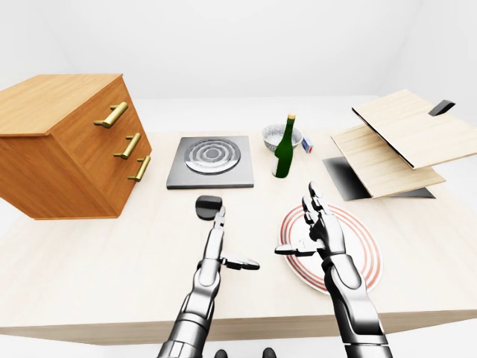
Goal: Turn on the stove.
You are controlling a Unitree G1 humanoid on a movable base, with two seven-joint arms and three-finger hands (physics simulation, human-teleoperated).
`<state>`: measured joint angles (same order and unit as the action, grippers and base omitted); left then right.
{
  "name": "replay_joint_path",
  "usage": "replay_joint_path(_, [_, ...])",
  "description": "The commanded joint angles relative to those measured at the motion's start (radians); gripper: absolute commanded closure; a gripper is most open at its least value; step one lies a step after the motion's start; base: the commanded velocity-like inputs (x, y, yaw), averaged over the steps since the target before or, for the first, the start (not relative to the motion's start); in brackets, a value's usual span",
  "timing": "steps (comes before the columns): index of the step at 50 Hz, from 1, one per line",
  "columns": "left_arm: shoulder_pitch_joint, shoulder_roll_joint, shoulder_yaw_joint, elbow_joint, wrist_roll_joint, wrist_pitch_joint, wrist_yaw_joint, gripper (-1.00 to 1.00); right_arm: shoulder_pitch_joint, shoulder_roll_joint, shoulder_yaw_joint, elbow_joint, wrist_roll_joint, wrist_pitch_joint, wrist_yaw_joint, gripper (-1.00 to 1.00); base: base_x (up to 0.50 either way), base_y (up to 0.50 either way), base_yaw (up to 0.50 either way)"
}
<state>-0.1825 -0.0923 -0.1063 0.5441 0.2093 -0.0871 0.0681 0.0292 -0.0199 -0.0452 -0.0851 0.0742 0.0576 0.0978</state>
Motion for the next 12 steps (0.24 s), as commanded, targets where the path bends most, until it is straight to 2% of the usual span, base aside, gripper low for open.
replay_joint_path(1, [0.017, -0.005, -0.005, 0.1, -0.026, 0.0, -0.036, -1.0, -0.003, -0.001, -0.003, -0.001, 0.003, 0.004, 0.001, -1.0, 0.0, 0.0, 0.0])
replay_joint_path(6, [-0.003, 0.011, 0.015, 0.01, -0.057, 0.0, -0.05, -1.0, -0.007, -0.002, -0.007, -0.002, 0.007, 0.01, -0.002, -1.0, 0.0, 0.0, 0.0])
replay_joint_path(9, [-0.046, 0.021, 0.037, 0.019, -0.075, 0.0, -0.041, -1.0, -0.012, -0.004, -0.013, -0.008, 0.012, 0.02, -0.003, -1.0, 0.0, 0.0, 0.0])
replay_joint_path(12, [-0.096, 0.034, 0.061, 0.01, -0.102, 0.0, -0.043, -1.0, -0.021, -0.005, -0.016, 0.007, 0.014, 0.016, -0.006, -1.0, 0.0, 0.0, 0.0])
